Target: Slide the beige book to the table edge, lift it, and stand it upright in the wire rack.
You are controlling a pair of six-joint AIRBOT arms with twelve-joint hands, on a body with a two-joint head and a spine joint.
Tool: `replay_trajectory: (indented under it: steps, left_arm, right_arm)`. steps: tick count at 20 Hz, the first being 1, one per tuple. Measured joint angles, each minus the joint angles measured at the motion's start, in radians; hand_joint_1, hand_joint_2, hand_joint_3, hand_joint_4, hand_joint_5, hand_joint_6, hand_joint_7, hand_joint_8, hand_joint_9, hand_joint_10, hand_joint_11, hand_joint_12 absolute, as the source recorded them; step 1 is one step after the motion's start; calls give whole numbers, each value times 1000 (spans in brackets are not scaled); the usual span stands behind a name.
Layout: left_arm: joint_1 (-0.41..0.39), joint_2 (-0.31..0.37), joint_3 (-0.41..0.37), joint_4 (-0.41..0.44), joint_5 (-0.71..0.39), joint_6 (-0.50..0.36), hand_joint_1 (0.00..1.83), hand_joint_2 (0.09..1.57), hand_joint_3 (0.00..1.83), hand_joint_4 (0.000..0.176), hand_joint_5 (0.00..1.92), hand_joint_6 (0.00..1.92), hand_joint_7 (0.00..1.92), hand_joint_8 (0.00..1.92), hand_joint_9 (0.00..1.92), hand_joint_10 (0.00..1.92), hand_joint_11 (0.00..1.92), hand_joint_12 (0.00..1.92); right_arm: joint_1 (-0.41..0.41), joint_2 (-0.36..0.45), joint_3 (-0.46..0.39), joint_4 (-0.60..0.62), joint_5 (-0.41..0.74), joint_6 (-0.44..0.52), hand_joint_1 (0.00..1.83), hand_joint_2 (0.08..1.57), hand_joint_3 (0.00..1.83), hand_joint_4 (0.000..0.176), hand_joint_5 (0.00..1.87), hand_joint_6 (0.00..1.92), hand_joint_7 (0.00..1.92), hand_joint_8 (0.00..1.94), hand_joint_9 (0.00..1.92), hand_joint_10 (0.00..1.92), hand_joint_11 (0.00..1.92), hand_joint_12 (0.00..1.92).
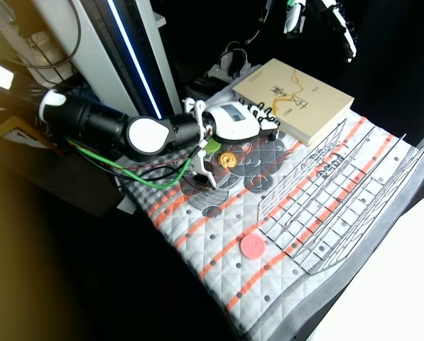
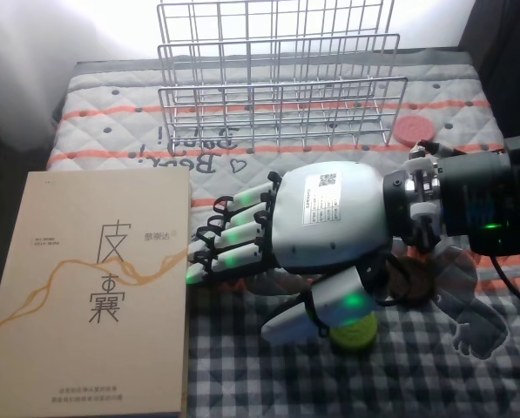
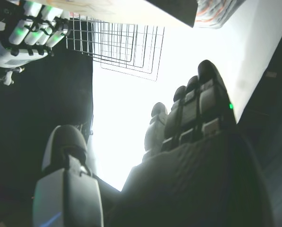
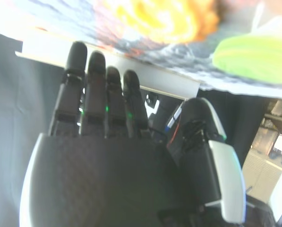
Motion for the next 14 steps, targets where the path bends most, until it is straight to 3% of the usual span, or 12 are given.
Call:
replay_trajectory:
  steps: [6, 11, 14]
  left_arm:
    - [0, -1, 0, 0, -1, -1, 431, 954, 0, 176, 28, 5, 0, 0, 0, 0, 0, 252]
    - [0, -4, 0, -1, -3, -2, 432, 938, 0, 176, 12, 0, 0, 0, 0, 0, 0, 292]
    - [0, -6, 0, 0, -2, -5, 514, 913, 0, 176, 38, 9, 0, 0, 0, 0, 0, 284]
  right_arm:
    - [2, -24, 22, 19, -13, 0, 0, 1369, 0, 0, 171, 0, 160, 0, 308, 0, 107, 813]
    - [9, -43, 26, 19, -14, 0, 0, 1378, 0, 0, 171, 2, 198, 3, 330, 4, 142, 869]
    - [14, -51, 36, 26, -13, 0, 0, 1369, 0, 0, 185, 7, 222, 9, 351, 10, 122, 869]
